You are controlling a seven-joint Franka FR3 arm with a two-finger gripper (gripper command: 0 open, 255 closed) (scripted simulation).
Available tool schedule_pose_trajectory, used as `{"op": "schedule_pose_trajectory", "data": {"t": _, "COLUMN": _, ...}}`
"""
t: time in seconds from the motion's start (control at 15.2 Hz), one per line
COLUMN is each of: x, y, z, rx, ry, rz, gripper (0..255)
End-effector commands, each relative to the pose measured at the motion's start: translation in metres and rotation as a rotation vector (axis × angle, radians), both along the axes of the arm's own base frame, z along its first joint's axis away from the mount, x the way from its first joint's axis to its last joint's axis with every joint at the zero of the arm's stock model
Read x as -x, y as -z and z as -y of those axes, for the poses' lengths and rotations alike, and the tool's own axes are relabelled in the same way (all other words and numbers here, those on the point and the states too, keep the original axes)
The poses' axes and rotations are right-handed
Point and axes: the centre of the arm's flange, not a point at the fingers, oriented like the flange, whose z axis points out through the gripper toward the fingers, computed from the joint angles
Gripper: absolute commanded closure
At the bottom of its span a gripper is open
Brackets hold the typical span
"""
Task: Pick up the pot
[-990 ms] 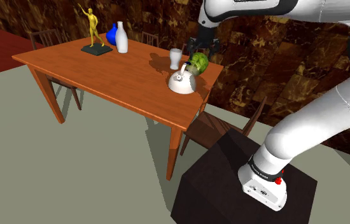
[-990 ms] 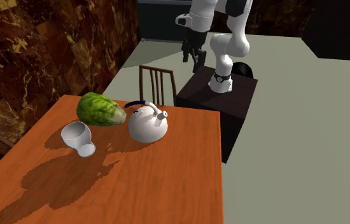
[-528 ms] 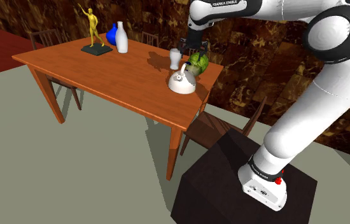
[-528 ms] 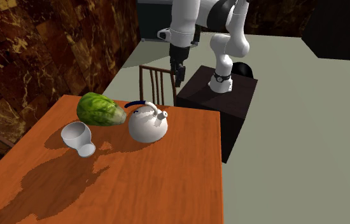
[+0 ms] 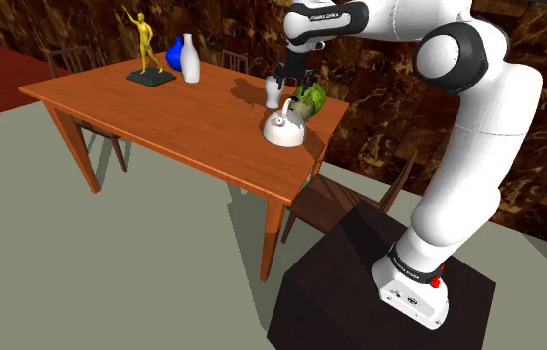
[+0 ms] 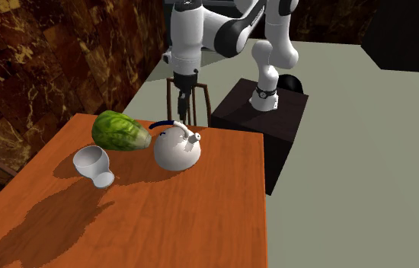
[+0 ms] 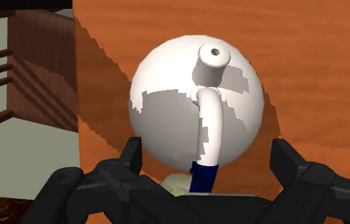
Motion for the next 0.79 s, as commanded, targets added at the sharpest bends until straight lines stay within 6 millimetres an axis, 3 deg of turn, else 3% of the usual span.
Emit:
{"op": "schedule_pose_trajectory", "data": {"t": 0.0, "x": -0.018, "y": 0.011, "z": 0.018, "rx": -0.009, "ry": 0.066, "rz": 0.004, "gripper": 0}}
{"op": "schedule_pose_trajectory", "data": {"t": 0.66, "x": -0.022, "y": 0.054, "z": 0.023, "rx": -0.011, "ry": 0.082, "rz": 0.005, "gripper": 0}}
{"op": "schedule_pose_trajectory", "data": {"t": 0.73, "x": -0.022, "y": 0.053, "z": 0.023, "rx": -0.011, "ry": 0.082, "rz": 0.005, "gripper": 255}}
